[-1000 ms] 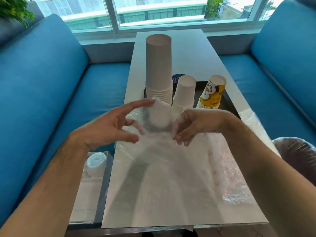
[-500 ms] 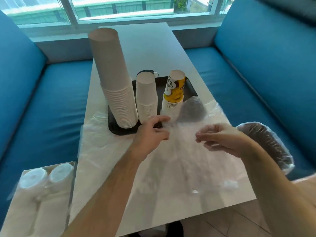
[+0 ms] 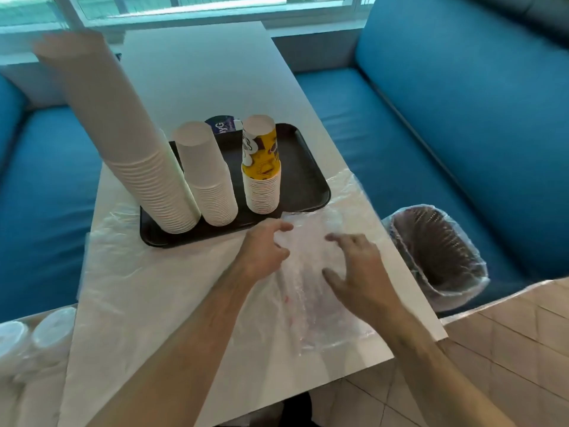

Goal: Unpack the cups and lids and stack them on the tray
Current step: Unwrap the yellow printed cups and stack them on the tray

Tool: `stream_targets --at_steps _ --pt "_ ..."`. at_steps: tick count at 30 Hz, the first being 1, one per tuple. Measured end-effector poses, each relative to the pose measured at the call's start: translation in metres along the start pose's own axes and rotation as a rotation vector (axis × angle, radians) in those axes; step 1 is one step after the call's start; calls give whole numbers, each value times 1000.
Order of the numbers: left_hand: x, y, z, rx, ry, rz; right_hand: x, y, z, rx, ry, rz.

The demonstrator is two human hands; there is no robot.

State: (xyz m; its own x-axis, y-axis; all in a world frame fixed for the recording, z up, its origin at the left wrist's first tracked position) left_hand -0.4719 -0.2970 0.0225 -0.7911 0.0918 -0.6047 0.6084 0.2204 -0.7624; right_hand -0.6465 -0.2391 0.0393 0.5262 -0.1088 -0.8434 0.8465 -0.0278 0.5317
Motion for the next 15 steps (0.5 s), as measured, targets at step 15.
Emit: stream_targets --at_steps 15 --pt "-9 -11 -3 243 -210 400 52 8 -24 -80 295 -259"
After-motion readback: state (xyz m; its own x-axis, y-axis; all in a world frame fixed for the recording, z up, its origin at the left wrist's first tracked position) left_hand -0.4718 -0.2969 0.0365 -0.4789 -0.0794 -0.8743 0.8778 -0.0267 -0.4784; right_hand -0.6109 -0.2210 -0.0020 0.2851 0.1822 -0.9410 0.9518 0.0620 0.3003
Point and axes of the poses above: each hand's wrist, its own z-axis towards the middle knuckle, its own x-axis out of the palm, y = z × x, the point moved 6 cm from there along z, towards the middle knuckle, and after that the axes turned 10 degrees about -y, right-handed, at the moved point
